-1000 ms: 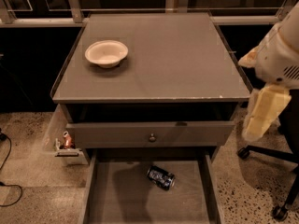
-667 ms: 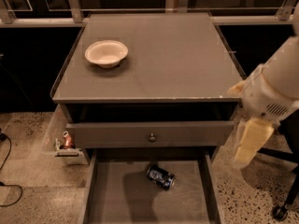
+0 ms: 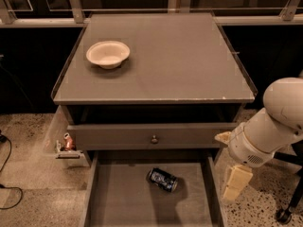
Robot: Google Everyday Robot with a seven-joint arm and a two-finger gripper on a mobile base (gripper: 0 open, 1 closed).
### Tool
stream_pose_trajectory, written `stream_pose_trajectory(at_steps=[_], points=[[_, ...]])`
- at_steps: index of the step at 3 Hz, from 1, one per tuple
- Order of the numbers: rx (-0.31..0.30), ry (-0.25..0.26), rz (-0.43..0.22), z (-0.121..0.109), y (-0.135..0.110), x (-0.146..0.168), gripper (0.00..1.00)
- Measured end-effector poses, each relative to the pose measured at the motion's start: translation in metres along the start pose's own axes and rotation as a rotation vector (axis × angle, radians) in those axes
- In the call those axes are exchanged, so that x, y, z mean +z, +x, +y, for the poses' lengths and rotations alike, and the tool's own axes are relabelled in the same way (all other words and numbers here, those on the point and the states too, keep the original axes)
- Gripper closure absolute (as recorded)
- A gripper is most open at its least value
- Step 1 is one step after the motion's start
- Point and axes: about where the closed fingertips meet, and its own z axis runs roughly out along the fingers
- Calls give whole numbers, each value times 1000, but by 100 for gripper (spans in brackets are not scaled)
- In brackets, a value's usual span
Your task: Pick pepsi can from middle drawer and place on counter
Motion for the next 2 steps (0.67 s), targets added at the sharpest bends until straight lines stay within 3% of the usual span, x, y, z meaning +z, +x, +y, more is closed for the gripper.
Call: stream_pose_trajectory(at_steps=[1,2], points=[[0,0,0,0,0,0,0],[8,-29,-30,-7,5,27,0]])
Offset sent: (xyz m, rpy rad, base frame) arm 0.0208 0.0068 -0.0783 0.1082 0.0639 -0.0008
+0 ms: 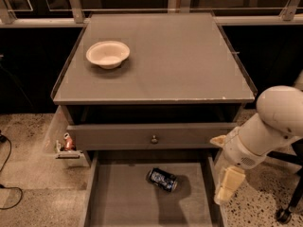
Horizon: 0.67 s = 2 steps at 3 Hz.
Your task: Pick pepsi can from middle drawer and place on counter
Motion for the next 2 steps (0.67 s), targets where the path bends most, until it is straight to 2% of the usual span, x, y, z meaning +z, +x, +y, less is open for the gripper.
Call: stream_pose_trajectory(at_steps=[2], points=[[17,-55,-75,-34,13,110,0]])
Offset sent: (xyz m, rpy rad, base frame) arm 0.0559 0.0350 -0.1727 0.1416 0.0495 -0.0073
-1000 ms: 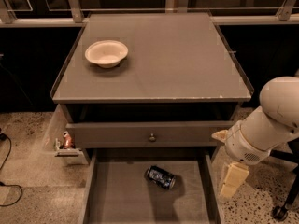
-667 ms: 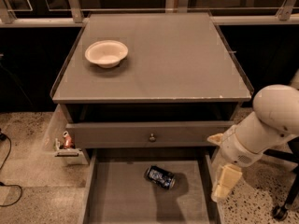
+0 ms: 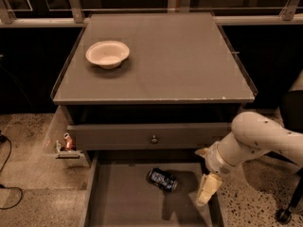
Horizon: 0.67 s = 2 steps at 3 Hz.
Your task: Pick pepsi can from middle drawer and place on counter
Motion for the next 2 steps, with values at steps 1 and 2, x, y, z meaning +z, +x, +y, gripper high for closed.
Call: stream_pose_trajectory(at_steps=[1,2], points=[[12,-37,-35,-7,5,41,0],[12,-37,-35,-7,5,42,0]])
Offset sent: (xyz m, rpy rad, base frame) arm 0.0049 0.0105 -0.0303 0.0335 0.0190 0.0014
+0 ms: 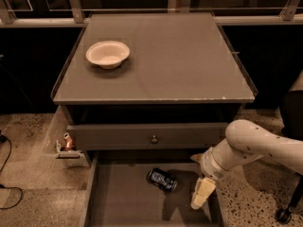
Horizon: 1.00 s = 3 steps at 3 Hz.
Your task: Pick pepsi can from middle drawer and place on counter
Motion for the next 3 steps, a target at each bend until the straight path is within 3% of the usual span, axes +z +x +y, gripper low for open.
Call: stream_pose_trajectory(at_steps=[1,3], points=[[34,7,-59,-8,7,29,0],[87,122,-239,-43,12,97,0]])
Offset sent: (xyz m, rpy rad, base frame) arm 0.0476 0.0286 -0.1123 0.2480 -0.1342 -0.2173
